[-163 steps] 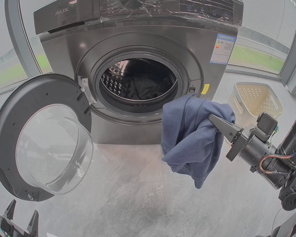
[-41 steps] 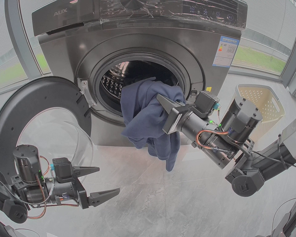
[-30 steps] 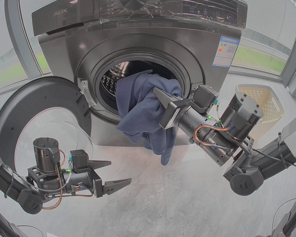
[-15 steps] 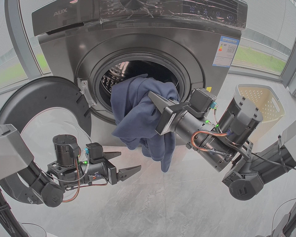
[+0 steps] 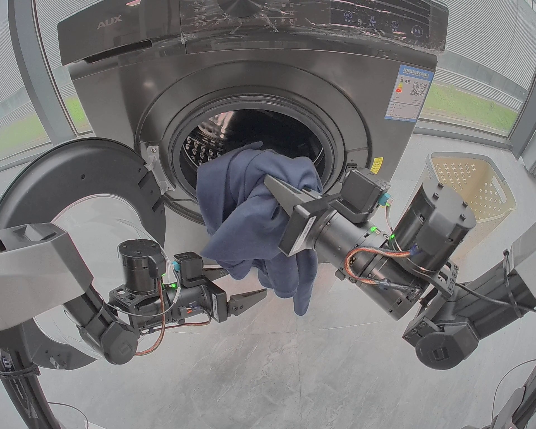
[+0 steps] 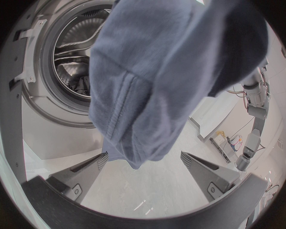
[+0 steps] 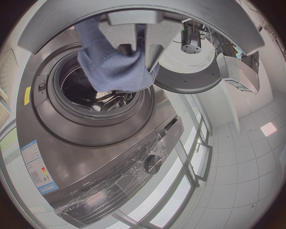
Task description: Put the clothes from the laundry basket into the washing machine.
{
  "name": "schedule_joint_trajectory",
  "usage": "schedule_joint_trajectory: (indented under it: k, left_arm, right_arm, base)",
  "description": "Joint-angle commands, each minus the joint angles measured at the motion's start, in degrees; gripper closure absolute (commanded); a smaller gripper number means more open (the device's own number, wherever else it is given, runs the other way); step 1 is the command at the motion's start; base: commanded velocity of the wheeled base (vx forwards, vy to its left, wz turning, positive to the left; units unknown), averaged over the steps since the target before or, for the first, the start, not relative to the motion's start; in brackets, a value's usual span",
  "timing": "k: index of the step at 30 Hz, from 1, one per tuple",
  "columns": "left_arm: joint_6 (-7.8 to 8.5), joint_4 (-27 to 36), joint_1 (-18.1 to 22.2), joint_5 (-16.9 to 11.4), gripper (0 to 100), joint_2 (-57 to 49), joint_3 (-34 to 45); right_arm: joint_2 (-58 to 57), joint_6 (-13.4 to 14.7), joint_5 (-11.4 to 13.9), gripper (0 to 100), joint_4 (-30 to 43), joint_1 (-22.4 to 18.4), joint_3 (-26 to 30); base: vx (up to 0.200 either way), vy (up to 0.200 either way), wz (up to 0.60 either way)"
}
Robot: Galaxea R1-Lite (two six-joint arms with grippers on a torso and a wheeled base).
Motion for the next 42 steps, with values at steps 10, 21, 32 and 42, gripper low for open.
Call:
schedule_joint_trajectory:
  k: [10, 21, 32, 42]
  left_arm:
    - [-0.65, -3.00, -1.58, 0.34, 0, 5.12, -4.51]
    - [-2.14, -9.24, -1.05, 1.48, 100, 7.50, -6.71]
    - [-2.23, -12.23, -1.22, 1.48, 100, 7.50, -4.86]
    - [-1.97, -18.29, -4.21, 1.48, 100, -1.64, 8.06]
  right_arm:
    - [-0.06, -0.08, 0.01, 100, -0.19, 0.20, -0.16]
    - [0.03, -0.08, 0.01, 100, -1.25, 0.20, 0.01]
    - [0.38, -0.08, -0.08, 100, -1.25, -0.06, 0.01]
    - [2.66, -0.17, 0.01, 100, -1.25, -1.47, 0.10]
  base:
    - [0.000, 0.000, 0.00]
    - [0.000, 0.000, 0.00]
    - [0.000, 0.000, 0.00]
    - [0.000, 0.000, 0.00]
